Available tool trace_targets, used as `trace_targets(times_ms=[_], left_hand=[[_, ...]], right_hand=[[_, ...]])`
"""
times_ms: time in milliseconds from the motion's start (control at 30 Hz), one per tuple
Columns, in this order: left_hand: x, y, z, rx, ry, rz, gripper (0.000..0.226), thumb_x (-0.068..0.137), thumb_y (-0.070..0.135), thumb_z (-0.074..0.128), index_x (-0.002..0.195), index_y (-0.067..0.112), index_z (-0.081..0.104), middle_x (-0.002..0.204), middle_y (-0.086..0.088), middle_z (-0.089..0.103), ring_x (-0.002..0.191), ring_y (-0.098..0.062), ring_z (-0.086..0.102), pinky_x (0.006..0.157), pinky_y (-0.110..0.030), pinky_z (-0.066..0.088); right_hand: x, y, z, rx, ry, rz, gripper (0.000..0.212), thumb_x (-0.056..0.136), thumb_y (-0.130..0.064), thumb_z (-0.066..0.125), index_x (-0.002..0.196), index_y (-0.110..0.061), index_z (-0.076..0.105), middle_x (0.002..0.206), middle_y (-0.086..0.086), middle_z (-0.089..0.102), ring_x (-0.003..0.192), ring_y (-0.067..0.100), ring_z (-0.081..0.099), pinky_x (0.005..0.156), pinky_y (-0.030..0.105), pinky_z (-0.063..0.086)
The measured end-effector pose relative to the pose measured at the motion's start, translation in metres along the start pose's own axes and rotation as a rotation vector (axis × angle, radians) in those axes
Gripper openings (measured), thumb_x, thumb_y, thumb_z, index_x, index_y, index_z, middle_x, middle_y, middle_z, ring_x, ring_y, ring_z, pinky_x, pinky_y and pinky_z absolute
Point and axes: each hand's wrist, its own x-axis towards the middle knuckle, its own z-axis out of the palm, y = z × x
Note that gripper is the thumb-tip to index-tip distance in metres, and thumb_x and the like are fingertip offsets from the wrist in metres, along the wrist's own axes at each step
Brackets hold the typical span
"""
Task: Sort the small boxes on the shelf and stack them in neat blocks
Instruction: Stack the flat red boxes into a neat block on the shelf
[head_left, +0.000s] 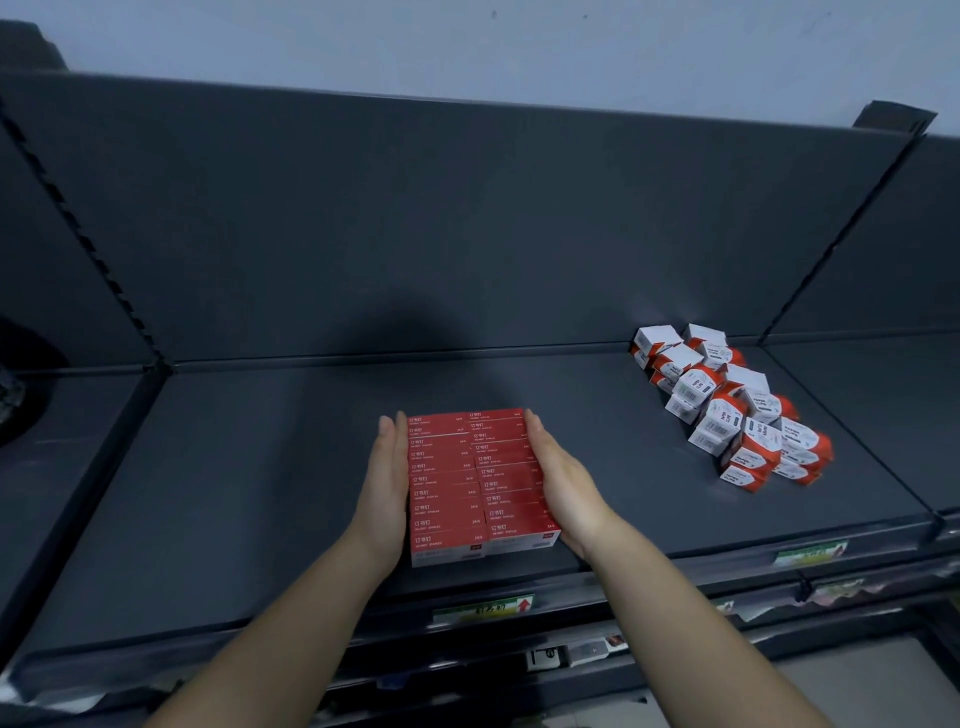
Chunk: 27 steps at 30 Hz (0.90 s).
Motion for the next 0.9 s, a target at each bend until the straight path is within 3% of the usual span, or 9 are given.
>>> trace_targets(times_ms=[167, 267, 433, 500, 567, 633, 700, 800, 900], left_hand=[[-0.001, 0.0, 0.005, -0.078, -0.045, -0.015, 0.053, 0.102, 0.05, 0.01, 0.11, 0.029, 0.058, 0.093, 0.013, 0.075, 0.091, -0.001, 0.069, 0.075, -0.014, 0.055], [-0.007, 0.008, 0.012, -0.096, -0.045, -0.035, 0.046, 0.103, 0.046, 0.009, 0.091, 0.033, 0.051, 0.072, 0.024, 0.071, 0.072, 0.009, 0.067, 0.058, -0.008, 0.05], [-0.014, 0.016, 0.019, -0.103, -0.005, -0.048, 0.047, 0.104, 0.044, 0.011, 0.086, 0.031, 0.053, 0.066, 0.022, 0.07, 0.065, 0.008, 0.067, 0.053, -0.009, 0.049], [-0.007, 0.008, 0.01, -0.033, -0.022, -0.058, 0.048, 0.103, 0.047, 0.016, 0.089, 0.031, 0.059, 0.073, 0.019, 0.073, 0.071, 0.005, 0.069, 0.06, -0.012, 0.053], [0.001, 0.006, -0.001, 0.045, -0.054, -0.077, 0.057, 0.099, 0.061, 0.025, 0.108, 0.024, 0.067, 0.101, 0.007, 0.075, 0.093, -0.005, 0.07, 0.085, -0.025, 0.055], [0.006, -0.002, -0.011, 0.101, -0.02, -0.1, 0.08, 0.085, 0.081, 0.036, 0.14, 0.024, 0.05, 0.142, -0.003, 0.053, 0.123, -0.016, 0.057, 0.105, -0.041, 0.045], [0.01, -0.009, -0.016, 0.12, -0.008, -0.118, 0.089, 0.078, 0.086, 0.039, 0.146, 0.03, 0.039, 0.153, 0.0, 0.039, 0.134, -0.016, 0.047, 0.109, -0.042, 0.04], [0.002, -0.002, -0.009, 0.034, -0.031, -0.093, 0.058, 0.097, 0.065, 0.026, 0.119, 0.027, 0.065, 0.113, 0.005, 0.072, 0.103, -0.006, 0.068, 0.078, -0.02, 0.055], [-0.006, 0.0, 0.001, 0.003, -0.031, -0.091, 0.057, 0.1, 0.058, 0.021, 0.106, 0.028, 0.069, 0.098, 0.005, 0.076, 0.089, -0.007, 0.072, 0.061, -0.014, 0.054]], right_hand=[[0.001, 0.0, 0.0, -0.005, -0.016, 0.013, 0.091, 0.069, -0.091, 0.048, 0.146, -0.043, 0.038, 0.144, -0.013, 0.051, 0.131, 0.011, 0.051, 0.114, 0.045, 0.036], [-0.003, -0.003, 0.002, -0.022, -0.023, 0.013, 0.092, 0.069, -0.091, 0.047, 0.148, -0.046, 0.032, 0.145, -0.015, 0.049, 0.132, 0.01, 0.049, 0.116, 0.046, 0.034], [-0.007, -0.007, 0.002, -0.037, -0.022, -0.002, 0.08, 0.083, -0.076, 0.04, 0.153, -0.041, 0.022, 0.149, -0.015, 0.042, 0.134, 0.009, 0.044, 0.118, 0.043, 0.031], [-0.006, -0.006, 0.002, -0.032, -0.021, -0.007, 0.084, 0.08, -0.081, 0.043, 0.152, -0.043, 0.023, 0.149, -0.014, 0.043, 0.133, 0.01, 0.045, 0.117, 0.045, 0.032], [-0.004, -0.004, 0.002, 0.001, -0.017, 0.001, 0.092, 0.072, -0.088, 0.047, 0.15, -0.044, 0.027, 0.146, -0.012, 0.048, 0.131, 0.012, 0.05, 0.115, 0.046, 0.035], [-0.001, -0.001, 0.0, 0.023, -0.004, -0.004, 0.095, 0.069, -0.09, 0.049, 0.149, -0.044, 0.03, 0.146, -0.012, 0.049, 0.132, 0.012, 0.049, 0.115, 0.046, 0.035], [0.0, 0.003, -0.002, 0.045, 0.021, -0.01, 0.092, 0.071, -0.09, 0.048, 0.148, -0.041, 0.035, 0.148, -0.011, 0.048, 0.133, 0.012, 0.048, 0.114, 0.045, 0.036], [-0.002, 0.005, -0.003, 0.086, 0.026, 0.009, 0.088, 0.075, -0.087, 0.047, 0.147, -0.037, 0.04, 0.142, -0.008, 0.054, 0.125, 0.012, 0.056, 0.11, 0.043, 0.042], [-0.007, 0.003, -0.001, 0.048, -0.001, 0.018, 0.086, 0.076, -0.087, 0.045, 0.147, -0.038, 0.039, 0.143, -0.01, 0.053, 0.129, 0.012, 0.053, 0.114, 0.044, 0.037]])
